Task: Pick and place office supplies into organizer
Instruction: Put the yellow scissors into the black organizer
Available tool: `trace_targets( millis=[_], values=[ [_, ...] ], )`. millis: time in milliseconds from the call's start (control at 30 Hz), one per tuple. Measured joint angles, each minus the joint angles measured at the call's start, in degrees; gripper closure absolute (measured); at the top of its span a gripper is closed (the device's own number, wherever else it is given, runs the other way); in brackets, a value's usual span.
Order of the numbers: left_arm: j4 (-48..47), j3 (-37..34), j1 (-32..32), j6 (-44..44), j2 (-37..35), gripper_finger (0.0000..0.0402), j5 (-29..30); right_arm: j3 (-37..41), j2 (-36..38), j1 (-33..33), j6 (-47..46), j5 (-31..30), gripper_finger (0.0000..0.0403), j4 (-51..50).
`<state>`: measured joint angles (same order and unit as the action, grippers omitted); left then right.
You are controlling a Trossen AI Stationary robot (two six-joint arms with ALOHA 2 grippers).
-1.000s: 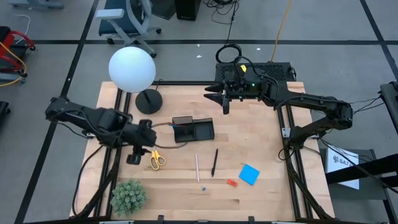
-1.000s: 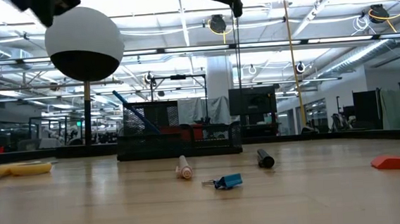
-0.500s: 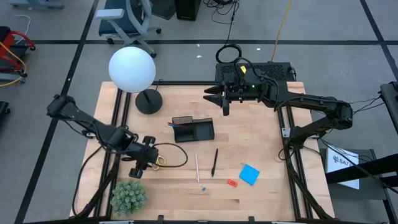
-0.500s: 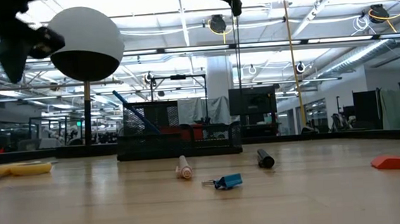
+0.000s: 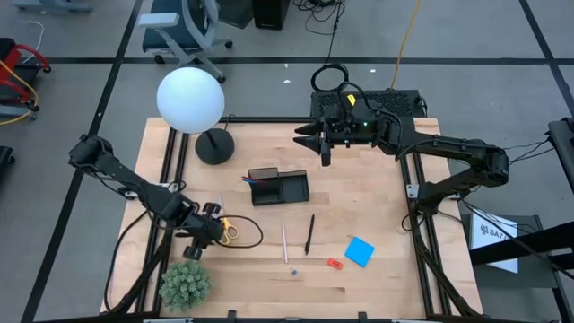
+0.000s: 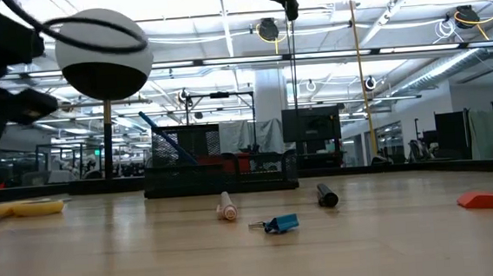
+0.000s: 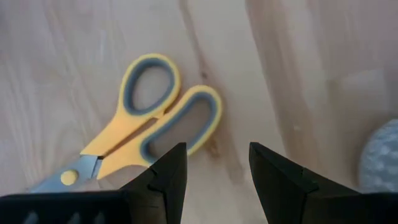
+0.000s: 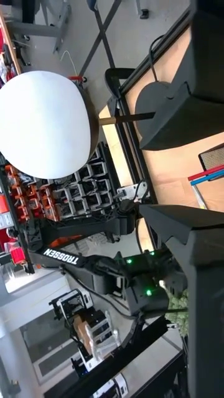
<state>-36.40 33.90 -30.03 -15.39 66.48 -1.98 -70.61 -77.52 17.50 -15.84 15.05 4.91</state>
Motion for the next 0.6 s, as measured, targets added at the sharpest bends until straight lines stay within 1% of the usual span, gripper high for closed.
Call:
trace_targets(
  millis=[100,300,600],
  values=[
    [1.93,-1.13,0.51,0.26,0.00,0.0236,0.28,0.00,0.00,0.00,0.00,0.00,0.0259,0.00],
    [5.33,-1.21,1.14,2.81,0.00,0.0236,0.61,0.00,0.00,0.00,-0.63,-0.06,0.0259,0.00],
    [5.39,-1.21,1.14,10.36,0.00,0.0236,0.09,0.00,0.00,0.00,-0.63,-0.19,0.0259,0.00]
  ],
)
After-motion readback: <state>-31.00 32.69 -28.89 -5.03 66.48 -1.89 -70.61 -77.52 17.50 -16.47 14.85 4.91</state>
